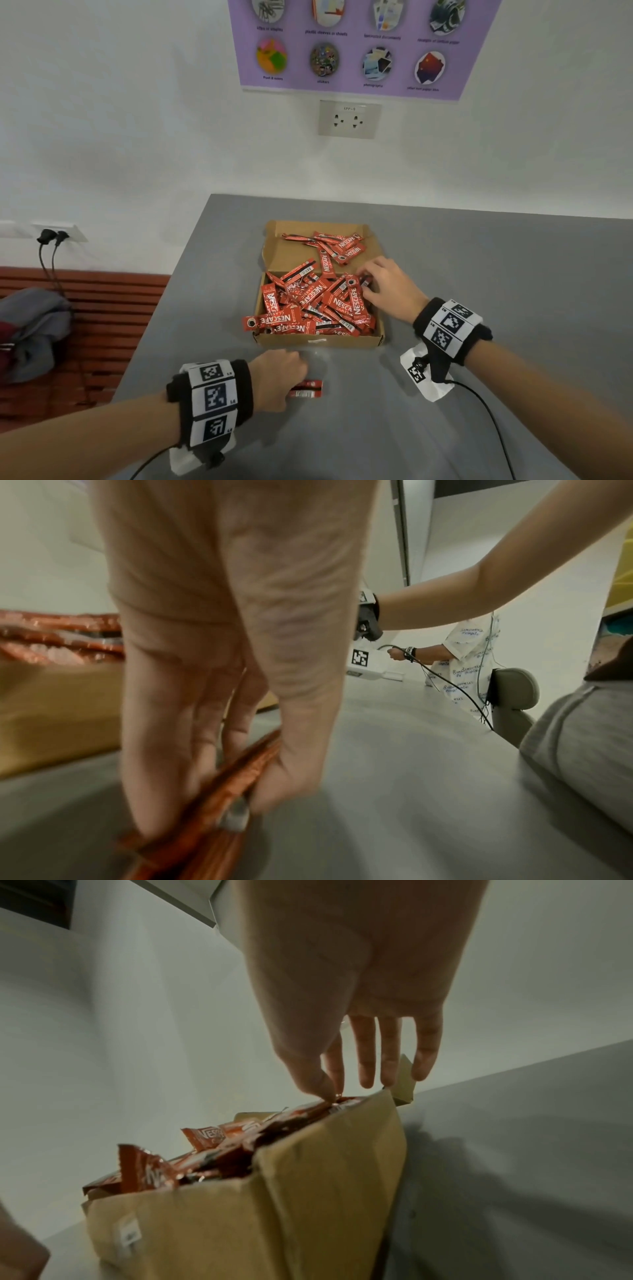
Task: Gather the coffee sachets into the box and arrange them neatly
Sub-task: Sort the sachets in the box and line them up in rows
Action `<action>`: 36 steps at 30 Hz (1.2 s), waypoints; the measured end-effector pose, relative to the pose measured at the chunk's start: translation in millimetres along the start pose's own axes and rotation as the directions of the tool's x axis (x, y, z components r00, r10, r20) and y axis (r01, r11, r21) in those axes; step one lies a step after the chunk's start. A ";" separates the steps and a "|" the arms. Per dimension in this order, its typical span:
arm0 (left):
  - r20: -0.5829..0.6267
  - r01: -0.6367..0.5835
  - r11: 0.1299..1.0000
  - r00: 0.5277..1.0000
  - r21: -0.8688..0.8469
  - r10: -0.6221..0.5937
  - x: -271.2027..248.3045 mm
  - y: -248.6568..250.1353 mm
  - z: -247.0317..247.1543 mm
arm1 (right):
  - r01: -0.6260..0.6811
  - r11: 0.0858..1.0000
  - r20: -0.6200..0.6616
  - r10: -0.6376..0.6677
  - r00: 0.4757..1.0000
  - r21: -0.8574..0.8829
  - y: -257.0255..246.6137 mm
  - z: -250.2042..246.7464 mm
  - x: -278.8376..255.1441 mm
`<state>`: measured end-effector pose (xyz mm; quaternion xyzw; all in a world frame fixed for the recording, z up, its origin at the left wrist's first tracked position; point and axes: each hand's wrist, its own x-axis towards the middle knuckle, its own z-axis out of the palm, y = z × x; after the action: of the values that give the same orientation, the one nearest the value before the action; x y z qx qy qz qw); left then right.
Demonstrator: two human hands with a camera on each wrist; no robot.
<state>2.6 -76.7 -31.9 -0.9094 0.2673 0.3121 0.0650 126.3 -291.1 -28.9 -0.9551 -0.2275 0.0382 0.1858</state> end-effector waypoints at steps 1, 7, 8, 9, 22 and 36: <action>0.005 -0.013 1.000 1.000 -0.008 0.013 0.6 -1.1 -1.0 | -0.002 1.000 0.004 0.002 1.000 0.004 0.0 0.4 -0.5; -0.050 -0.050 0.998 0.998 -0.022 0.049 2.5 3.5 -0.7 | -0.002 1.000 0.008 0.002 1.000 -0.014 -2.7 2.7 -1.7; -0.055 -0.050 0.998 0.997 -0.024 0.048 3.2 4.2 -1.2 | -0.001 1.000 0.007 0.002 1.000 -0.016 -3.1 2.7 -1.8; -0.054 -0.048 0.999 0.997 -0.025 0.046 3.6 4.5 -2.5 | -0.001 1.000 0.006 0.001 1.000 -0.018 -3.2 2.9 -1.9; -0.387 -0.160 0.916 0.922 -0.369 0.005 0.4 -26.8 -91.6 | 0.030 1.000 -0.009 -0.030 1.000 -0.002 -6.7 -0.6 -6.4; -0.443 0.157 0.983 0.878 -0.097 -0.184 82.4 -87.6 -130.7 | 0.043 0.998 0.030 -0.042 0.999 -0.040 -16.5 -8.0 2.0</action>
<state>172.9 -76.3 18.3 -0.9783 0.1848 0.0940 0.0021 122.4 -279.3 -15.2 -0.9529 -0.2513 0.0434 0.1640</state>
